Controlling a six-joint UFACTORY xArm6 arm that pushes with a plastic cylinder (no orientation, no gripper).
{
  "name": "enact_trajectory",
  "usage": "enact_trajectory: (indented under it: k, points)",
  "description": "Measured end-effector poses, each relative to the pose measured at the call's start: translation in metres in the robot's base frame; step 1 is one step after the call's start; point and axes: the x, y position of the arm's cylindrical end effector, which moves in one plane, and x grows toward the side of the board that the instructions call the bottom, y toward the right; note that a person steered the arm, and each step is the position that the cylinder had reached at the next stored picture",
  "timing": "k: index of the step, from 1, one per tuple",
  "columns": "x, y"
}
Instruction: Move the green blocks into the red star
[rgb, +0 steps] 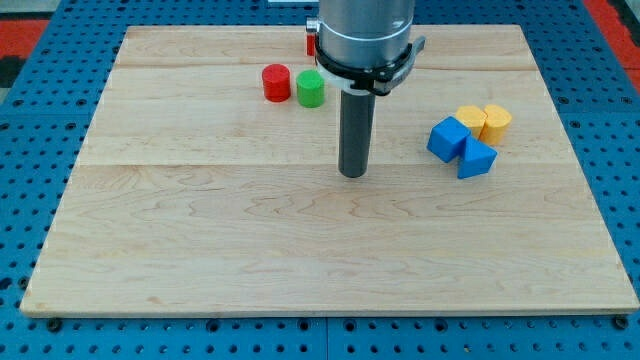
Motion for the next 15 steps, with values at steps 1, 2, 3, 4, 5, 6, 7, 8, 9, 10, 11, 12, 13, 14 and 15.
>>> enact_trajectory:
  k: [1, 2, 3, 4, 5, 6, 7, 8, 9, 10, 11, 12, 13, 14, 15]
  points:
    - [-0.001, 0.004]
    - [-0.058, 0.045]
    - [-0.064, 0.049]
    - [-0.067, 0.049]
    - [-0.070, 0.049]
    - [-0.084, 0.063]
    - [-0.188, 0.120]
    - [-0.211, 0.104]
    - [-0.256, 0.059]
    - [-0.228, 0.002]
    - [-0.221, -0.038]
    - [-0.254, -0.003]
    - [-0.252, 0.047]
    - [-0.232, 0.109]
    - [-0.192, 0.090]
